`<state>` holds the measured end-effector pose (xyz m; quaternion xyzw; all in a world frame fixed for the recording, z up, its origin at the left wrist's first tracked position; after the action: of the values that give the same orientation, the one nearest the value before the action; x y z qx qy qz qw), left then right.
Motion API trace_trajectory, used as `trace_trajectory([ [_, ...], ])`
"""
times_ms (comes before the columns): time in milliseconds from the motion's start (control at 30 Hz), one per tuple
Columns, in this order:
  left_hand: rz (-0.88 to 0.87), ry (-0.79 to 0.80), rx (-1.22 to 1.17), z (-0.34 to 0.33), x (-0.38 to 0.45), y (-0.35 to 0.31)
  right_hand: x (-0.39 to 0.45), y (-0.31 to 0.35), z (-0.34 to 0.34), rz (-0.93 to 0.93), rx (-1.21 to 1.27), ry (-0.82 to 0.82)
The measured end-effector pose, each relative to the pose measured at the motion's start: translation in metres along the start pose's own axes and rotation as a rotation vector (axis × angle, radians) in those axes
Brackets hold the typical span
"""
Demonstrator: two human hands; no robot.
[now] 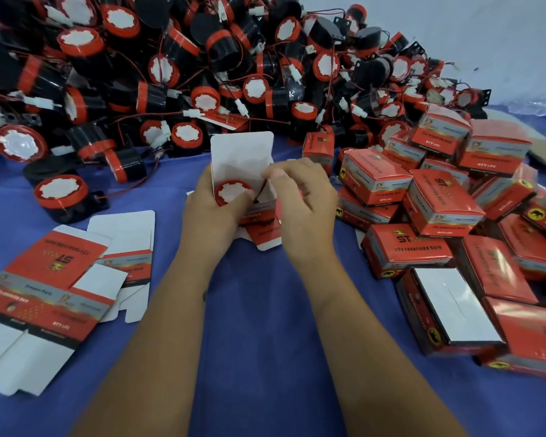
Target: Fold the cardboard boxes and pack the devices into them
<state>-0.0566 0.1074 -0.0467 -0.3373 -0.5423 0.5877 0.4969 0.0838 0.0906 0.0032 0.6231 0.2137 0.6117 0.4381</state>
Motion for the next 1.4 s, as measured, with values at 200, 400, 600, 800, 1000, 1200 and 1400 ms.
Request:
trace_trajectory([
  [200, -0.035, -0.123, 0.002, 0.004, 0.001, -0.002, 0.001, 0.001, -0.013, -0.146, -0.239, 0.133],
  [400, -0.026, -0.174, -0.019, 0.008, 0.001, -0.001, 0.005, -0.005, -0.008, -0.282, -0.526, 0.308],
  [600, 0.042, -0.274, -0.096, 0.013, 0.003, 0.003, 0.001, 0.008, -0.010, -0.324, -0.348, 0.559],
  [800, 0.010, -0.063, -0.038, 0.002, -0.002, -0.004, 0.007, 0.007, -0.011, -0.300, -0.092, 0.318],
  [1000, -0.103, 0.056, 0.088, -0.007, -0.009, -0.013, 0.008, -0.016, -0.008, -0.331, -0.115, 0.021],
  [1200, -0.068, -0.010, 0.136, -0.011, -0.008, -0.011, 0.007, -0.019, -0.008, -0.011, -0.598, 0.034],
  [1400, -0.037, -0.119, 0.110, -0.010, -0.008, -0.012, -0.003, -0.016, -0.007, 0.152, -0.733, 0.077],
])
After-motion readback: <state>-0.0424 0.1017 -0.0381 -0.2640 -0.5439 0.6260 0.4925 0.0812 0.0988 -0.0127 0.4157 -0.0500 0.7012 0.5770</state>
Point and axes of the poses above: each hand's wrist, its own x-axis towards the middle knuckle, its own z-axis out of the back of the hand, y = z × x, the point moved 4 cm from there along x, towards the middle knuckle, and after that the axes turned 1 degree about x, right-handed, at the moved point
